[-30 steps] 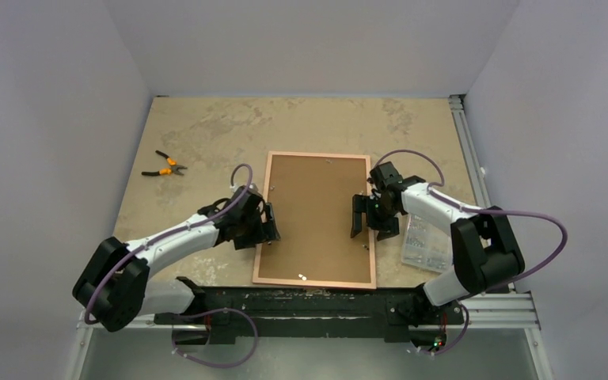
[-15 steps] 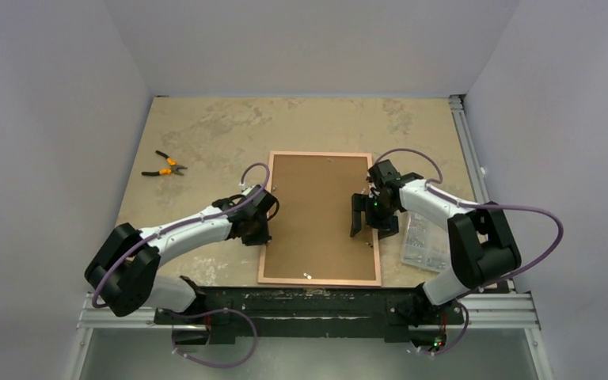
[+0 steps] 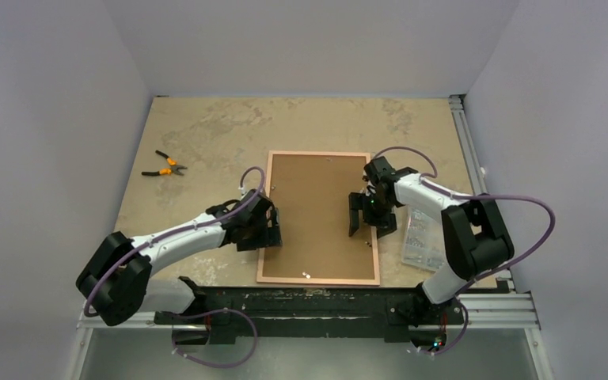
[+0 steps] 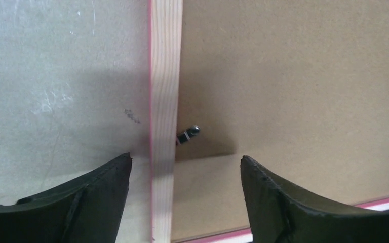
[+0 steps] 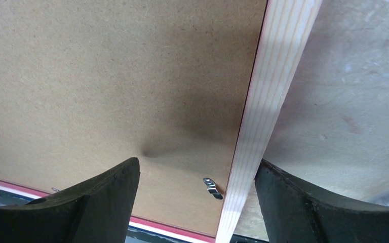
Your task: Put the photo into the frame
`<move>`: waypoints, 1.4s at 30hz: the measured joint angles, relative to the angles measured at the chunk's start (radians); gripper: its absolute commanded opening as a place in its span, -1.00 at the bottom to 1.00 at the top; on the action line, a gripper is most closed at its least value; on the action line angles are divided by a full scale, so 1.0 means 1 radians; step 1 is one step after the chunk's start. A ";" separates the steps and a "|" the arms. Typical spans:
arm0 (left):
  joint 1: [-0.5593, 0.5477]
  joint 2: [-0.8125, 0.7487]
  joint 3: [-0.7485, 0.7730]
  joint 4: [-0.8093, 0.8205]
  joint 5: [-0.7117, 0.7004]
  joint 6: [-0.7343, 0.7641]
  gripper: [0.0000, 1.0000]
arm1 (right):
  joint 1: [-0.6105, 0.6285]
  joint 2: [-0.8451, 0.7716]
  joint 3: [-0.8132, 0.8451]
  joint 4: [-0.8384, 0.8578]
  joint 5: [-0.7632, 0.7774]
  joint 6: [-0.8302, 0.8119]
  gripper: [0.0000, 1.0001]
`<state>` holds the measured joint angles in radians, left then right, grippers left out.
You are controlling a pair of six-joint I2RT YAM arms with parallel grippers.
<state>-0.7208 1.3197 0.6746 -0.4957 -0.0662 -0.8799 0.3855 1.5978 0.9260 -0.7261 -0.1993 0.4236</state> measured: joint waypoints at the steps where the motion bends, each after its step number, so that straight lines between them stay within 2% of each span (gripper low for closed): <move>1: 0.002 -0.013 -0.008 0.004 0.010 0.000 0.74 | 0.005 0.006 0.006 -0.002 0.000 0.000 0.60; 5: 0.040 -0.069 -0.040 0.004 0.039 -0.002 0.79 | 0.046 0.034 0.040 0.005 0.000 0.001 0.61; 11: 0.098 -0.082 -0.039 -0.070 0.013 0.006 0.71 | 0.122 0.063 0.080 0.035 0.005 0.002 0.61; 19: 0.103 -0.030 -0.004 -0.146 -0.039 0.011 0.66 | 0.128 0.035 0.084 0.029 0.106 -0.021 0.51; 28: 0.103 -0.010 0.010 -0.152 -0.039 0.021 0.66 | 0.146 0.003 0.035 0.022 0.130 -0.048 0.42; 32: 0.103 0.001 0.017 -0.150 -0.035 0.027 0.65 | 0.172 -0.010 0.002 0.015 0.124 -0.048 0.11; 33: 0.103 0.004 0.019 -0.150 -0.034 0.027 0.65 | 0.177 -0.013 0.001 0.016 0.122 -0.047 -0.03; 36: 0.103 0.010 0.024 -0.150 -0.031 0.029 0.64 | 0.188 -0.014 0.001 0.020 0.117 -0.038 -0.62; 38: 0.103 0.011 0.025 -0.149 -0.030 0.029 0.64 | 0.190 -0.015 0.002 0.008 0.129 -0.036 -0.86; 40: 0.103 0.011 0.025 -0.148 -0.029 0.029 0.64 | 0.180 -0.013 0.002 -0.001 0.124 -0.022 -1.00; 42: 0.103 0.011 0.025 -0.148 -0.028 0.031 0.64 | 0.180 -0.003 0.011 -0.019 0.120 -0.020 -1.00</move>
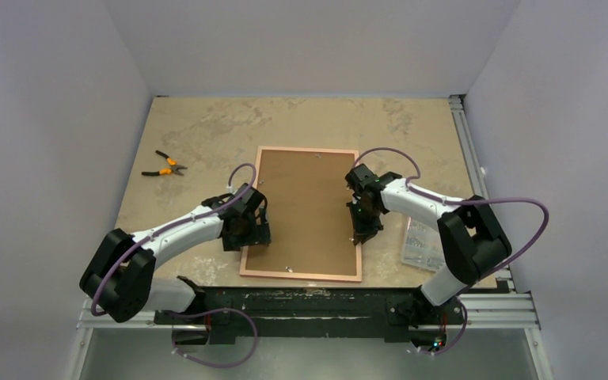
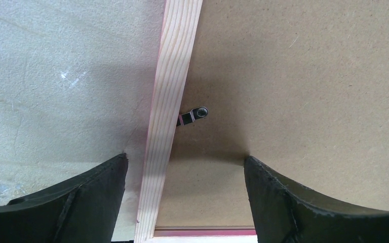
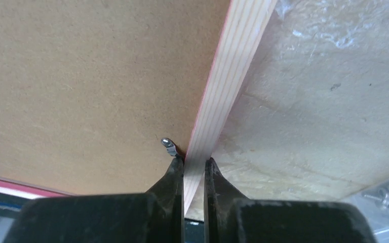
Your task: Put the photo into the frame
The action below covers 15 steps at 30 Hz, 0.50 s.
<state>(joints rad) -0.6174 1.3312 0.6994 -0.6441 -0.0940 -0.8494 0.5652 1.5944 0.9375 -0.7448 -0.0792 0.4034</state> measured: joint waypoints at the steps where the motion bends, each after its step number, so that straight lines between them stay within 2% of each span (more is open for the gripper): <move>1: 0.000 0.000 0.000 0.000 0.000 0.001 0.64 | 0.000 0.008 0.007 -0.021 0.003 0.012 -1.00; 8: 0.000 0.000 0.001 0.001 0.001 0.004 0.64 | -0.006 0.026 0.027 -0.042 -0.002 0.027 -1.00; 10: 0.000 0.000 0.001 0.001 0.001 0.004 0.65 | -0.006 0.022 0.027 -0.043 -0.003 0.026 -0.72; 13: 0.000 0.000 0.001 0.001 0.003 0.004 0.70 | -0.006 0.016 0.027 -0.040 -0.010 0.018 0.24; 15: 0.002 0.000 0.001 0.003 0.005 0.005 0.75 | 0.000 0.015 0.026 -0.014 -0.017 0.006 0.70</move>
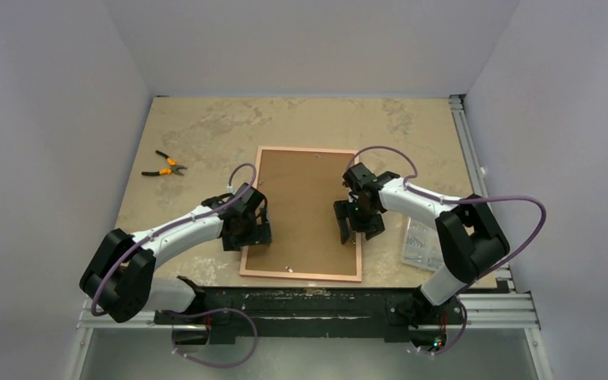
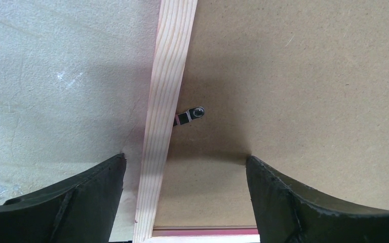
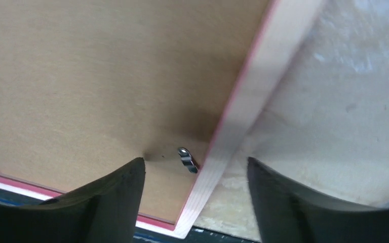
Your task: Put the photo into the frame
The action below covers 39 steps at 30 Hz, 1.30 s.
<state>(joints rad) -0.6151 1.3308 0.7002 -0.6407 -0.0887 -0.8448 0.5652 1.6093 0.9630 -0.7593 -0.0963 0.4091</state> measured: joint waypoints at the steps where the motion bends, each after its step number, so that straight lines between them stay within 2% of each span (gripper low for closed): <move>1: 0.002 0.000 0.000 0.001 0.003 0.000 0.76 | 0.002 0.000 0.000 0.014 -0.005 -0.001 0.82; 2: 0.005 -0.002 0.000 0.003 0.007 0.002 0.78 | 0.001 -0.003 0.000 0.029 -0.015 -0.009 0.91; 4: 0.023 -0.009 -0.006 0.011 0.026 0.004 0.80 | -0.004 -0.010 0.002 0.046 -0.036 -0.011 0.97; 11: 0.152 -0.023 -0.018 0.056 0.107 0.040 0.83 | -0.124 0.032 0.095 0.073 -0.105 -0.013 0.97; 19: 0.227 0.162 0.136 0.070 0.140 0.100 0.79 | -0.159 0.229 0.264 0.090 -0.114 -0.008 0.84; 26: 0.188 0.188 0.154 0.126 0.176 0.105 0.78 | -0.159 0.231 0.272 0.090 -0.103 -0.011 0.76; 32: 0.067 0.133 0.096 0.166 0.153 0.066 0.76 | -0.164 0.161 0.219 0.070 -0.048 -0.033 0.84; 39: 0.044 0.080 0.051 0.155 0.141 0.011 0.77 | -0.156 0.022 0.129 -0.006 -0.003 -0.031 0.90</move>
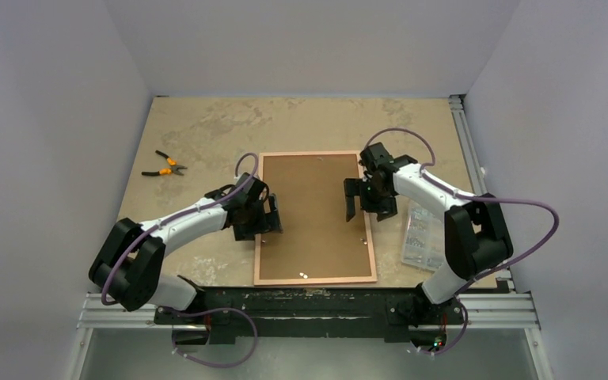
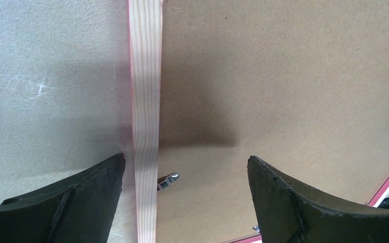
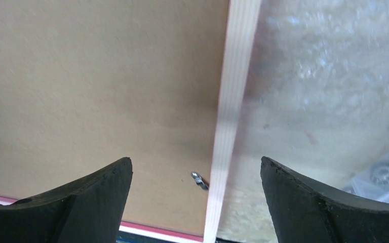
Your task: Put the photo into the frame
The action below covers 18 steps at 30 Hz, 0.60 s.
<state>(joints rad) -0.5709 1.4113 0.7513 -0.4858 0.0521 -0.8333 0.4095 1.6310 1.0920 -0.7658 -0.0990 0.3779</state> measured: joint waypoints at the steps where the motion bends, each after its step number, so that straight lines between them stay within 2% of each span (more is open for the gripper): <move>1: 0.000 0.000 0.000 -0.001 -0.003 -0.003 0.77 | 0.001 -0.017 -0.011 -0.012 0.007 0.002 0.90; 11: 0.009 0.000 0.000 -0.001 -0.003 -0.017 0.76 | -0.017 -0.047 -0.082 -0.011 -0.002 0.032 0.82; 18: 0.074 0.006 0.001 0.001 0.039 -0.009 0.76 | -0.054 0.131 0.091 0.017 -0.015 0.034 0.79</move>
<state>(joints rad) -0.4973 1.4170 0.7525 -0.4850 0.0906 -0.8421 0.3557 1.7622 1.1831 -0.7486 -0.1143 0.4122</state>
